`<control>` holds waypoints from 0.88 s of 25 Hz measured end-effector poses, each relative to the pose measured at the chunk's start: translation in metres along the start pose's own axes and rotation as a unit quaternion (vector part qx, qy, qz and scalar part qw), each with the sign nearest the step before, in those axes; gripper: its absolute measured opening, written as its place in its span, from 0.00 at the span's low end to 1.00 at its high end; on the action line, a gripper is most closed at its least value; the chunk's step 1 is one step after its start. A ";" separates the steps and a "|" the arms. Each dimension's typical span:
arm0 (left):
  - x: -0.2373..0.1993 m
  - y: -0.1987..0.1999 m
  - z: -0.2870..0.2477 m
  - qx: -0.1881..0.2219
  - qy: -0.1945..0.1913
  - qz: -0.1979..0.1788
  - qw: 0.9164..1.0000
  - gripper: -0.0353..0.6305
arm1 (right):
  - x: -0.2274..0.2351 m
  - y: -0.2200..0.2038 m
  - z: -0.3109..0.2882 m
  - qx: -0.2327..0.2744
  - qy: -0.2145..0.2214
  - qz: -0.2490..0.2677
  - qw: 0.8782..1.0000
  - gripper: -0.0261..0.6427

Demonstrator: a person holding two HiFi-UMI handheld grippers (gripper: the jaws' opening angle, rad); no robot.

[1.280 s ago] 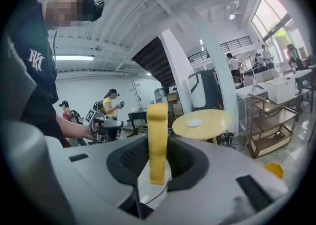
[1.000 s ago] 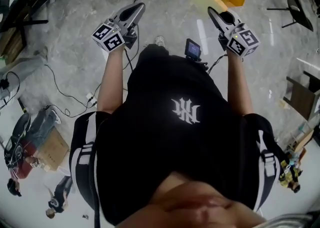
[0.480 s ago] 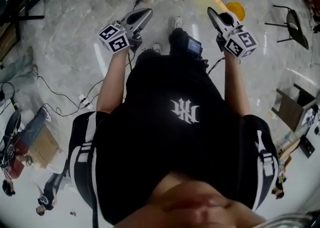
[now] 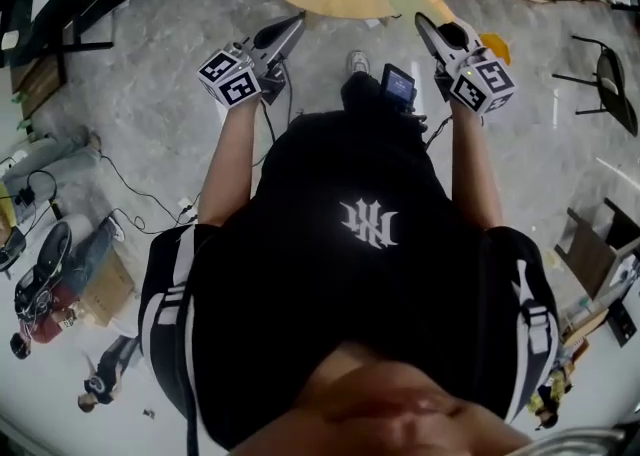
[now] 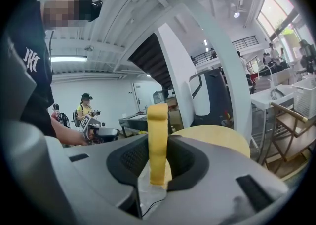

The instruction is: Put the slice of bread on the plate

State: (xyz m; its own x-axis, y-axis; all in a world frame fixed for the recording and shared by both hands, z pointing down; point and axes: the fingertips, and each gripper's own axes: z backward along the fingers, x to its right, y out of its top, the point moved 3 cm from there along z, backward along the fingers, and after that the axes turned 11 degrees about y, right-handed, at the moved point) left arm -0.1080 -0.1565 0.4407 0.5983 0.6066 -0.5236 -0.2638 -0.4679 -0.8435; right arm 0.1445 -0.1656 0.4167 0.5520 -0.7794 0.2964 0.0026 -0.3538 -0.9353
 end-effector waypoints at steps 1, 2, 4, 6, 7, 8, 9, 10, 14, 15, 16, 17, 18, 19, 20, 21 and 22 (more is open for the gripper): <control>-0.007 0.008 -0.009 -0.001 0.005 -0.001 1.000 0.06 | 0.012 0.006 -0.005 0.004 0.002 -0.001 1.000 0.18; -0.012 0.017 -0.018 0.000 0.011 -0.002 1.000 0.06 | 0.024 0.013 -0.008 0.009 0.003 -0.001 1.000 0.18; -0.019 0.034 -0.038 0.001 0.019 -0.004 1.000 0.06 | 0.048 0.029 -0.013 0.018 0.007 -0.001 1.000 0.18; -0.027 0.049 -0.054 0.001 0.027 -0.012 1.000 0.06 | 0.070 0.041 -0.019 0.019 0.012 0.002 1.000 0.18; -0.030 0.055 -0.062 0.001 0.033 -0.017 0.999 0.06 | 0.082 0.045 -0.022 0.018 0.015 0.002 1.000 0.18; -0.031 0.060 -0.072 0.000 0.040 -0.023 0.999 0.06 | 0.096 0.048 -0.022 0.018 0.019 0.000 1.000 0.18; -0.030 0.063 -0.083 -0.003 0.047 -0.030 0.998 0.06 | 0.112 0.051 -0.021 0.018 0.023 -0.002 1.000 0.18; -0.031 0.066 -0.095 -0.006 0.054 -0.036 0.998 0.06 | 0.127 0.053 -0.020 0.018 0.026 -0.004 0.999 0.18; -0.054 0.077 -0.134 -0.017 0.079 -0.032 0.996 0.06 | 0.174 0.061 -0.049 0.003 0.054 -0.009 0.999 0.18; -0.061 0.080 -0.138 -0.018 0.085 -0.026 0.996 0.06 | 0.181 0.061 -0.060 -0.003 0.060 -0.011 0.998 0.18; -0.068 0.081 -0.139 -0.018 0.090 -0.022 0.996 0.06 | 0.186 0.059 -0.070 -0.008 0.065 -0.015 0.998 0.18; -0.075 0.080 -0.138 -0.019 0.094 -0.018 0.995 0.06 | 0.190 0.054 -0.081 -0.013 0.068 -0.021 0.997 0.18; -0.084 0.077 -0.136 -0.021 0.098 -0.014 0.995 0.06 | 0.192 0.047 -0.091 -0.018 0.069 -0.026 0.997 0.18; -0.094 0.072 -0.133 -0.025 0.102 -0.010 0.994 0.06 | 0.194 0.041 -0.100 -0.023 0.070 -0.031 0.997 0.18; -0.102 0.065 -0.131 -0.030 0.105 -0.004 0.994 0.06 | 0.196 0.036 -0.107 -0.028 0.070 -0.035 0.996 0.18; -0.108 0.058 -0.130 -0.035 0.108 0.004 0.994 0.06 | 0.198 0.033 -0.112 -0.035 0.070 -0.038 0.996 0.18; -0.112 0.052 -0.129 -0.039 0.109 0.015 0.993 0.06 | 0.199 0.031 -0.114 -0.043 0.069 -0.041 0.996 0.18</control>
State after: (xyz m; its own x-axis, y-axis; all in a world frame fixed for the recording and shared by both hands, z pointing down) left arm -0.0907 -0.3316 0.4713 0.7433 0.4419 -0.5021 -0.2288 -0.5375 -0.8117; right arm 0.1595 -0.3908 0.4684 0.4331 -0.8077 0.4000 -0.0327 -0.4575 -0.8886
